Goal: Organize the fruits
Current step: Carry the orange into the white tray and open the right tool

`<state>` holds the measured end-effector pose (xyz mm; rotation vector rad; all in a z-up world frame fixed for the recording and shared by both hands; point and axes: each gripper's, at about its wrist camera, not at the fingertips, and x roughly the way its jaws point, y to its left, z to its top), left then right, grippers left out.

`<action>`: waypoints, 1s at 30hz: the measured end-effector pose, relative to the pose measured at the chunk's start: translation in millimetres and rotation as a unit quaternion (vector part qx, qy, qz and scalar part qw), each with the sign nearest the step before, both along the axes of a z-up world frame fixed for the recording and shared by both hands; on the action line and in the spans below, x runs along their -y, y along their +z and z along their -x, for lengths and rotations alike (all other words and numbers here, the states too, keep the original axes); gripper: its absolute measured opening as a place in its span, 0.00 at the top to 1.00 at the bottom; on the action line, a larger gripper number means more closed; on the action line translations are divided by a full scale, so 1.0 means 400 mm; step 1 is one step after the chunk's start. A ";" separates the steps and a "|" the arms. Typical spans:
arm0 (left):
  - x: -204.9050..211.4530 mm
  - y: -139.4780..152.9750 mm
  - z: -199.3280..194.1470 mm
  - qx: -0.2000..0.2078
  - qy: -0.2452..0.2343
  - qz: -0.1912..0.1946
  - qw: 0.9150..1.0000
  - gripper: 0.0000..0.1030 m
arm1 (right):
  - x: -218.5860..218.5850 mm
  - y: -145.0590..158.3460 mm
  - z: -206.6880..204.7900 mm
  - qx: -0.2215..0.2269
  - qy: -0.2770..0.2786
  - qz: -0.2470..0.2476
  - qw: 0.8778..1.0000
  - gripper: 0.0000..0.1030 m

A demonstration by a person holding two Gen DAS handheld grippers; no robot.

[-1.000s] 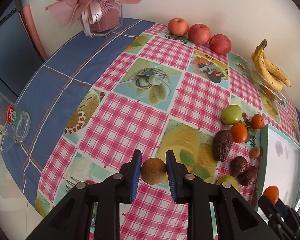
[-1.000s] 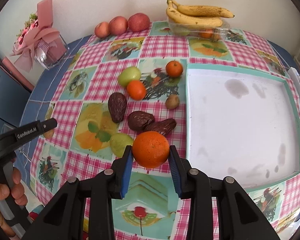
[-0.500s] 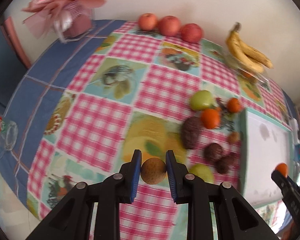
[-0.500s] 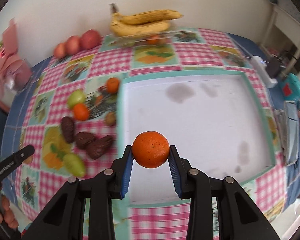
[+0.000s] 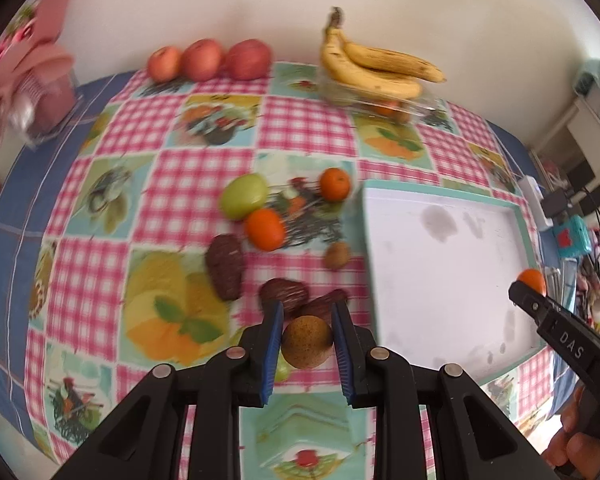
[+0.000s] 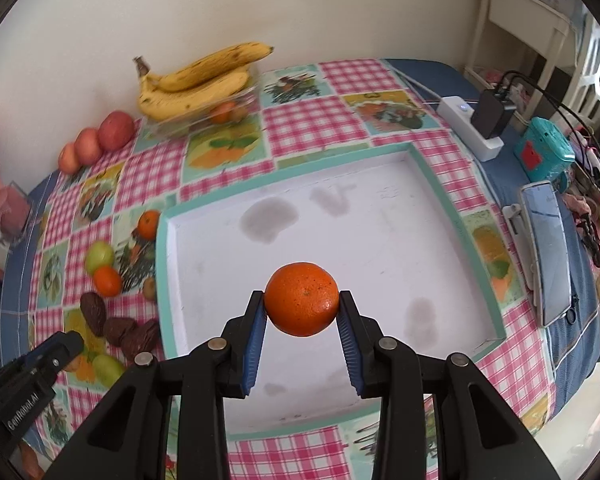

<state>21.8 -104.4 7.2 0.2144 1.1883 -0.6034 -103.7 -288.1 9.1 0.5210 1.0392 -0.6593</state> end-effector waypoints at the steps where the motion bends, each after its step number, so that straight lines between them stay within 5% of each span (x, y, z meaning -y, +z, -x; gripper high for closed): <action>1: 0.014 0.001 0.004 0.001 -0.006 0.000 1.000 0.74 | 0.010 0.003 0.002 0.001 -0.003 0.001 1.000 0.64; 16: 0.280 -0.016 0.045 0.023 -0.105 -0.010 0.994 0.74 | 0.155 -0.016 0.025 -0.009 -0.053 0.000 0.999 0.64; 30: 0.340 -0.119 0.046 0.006 -0.124 -0.043 0.991 0.74 | 0.206 -0.107 0.038 -0.046 -0.075 -0.024 0.996 0.64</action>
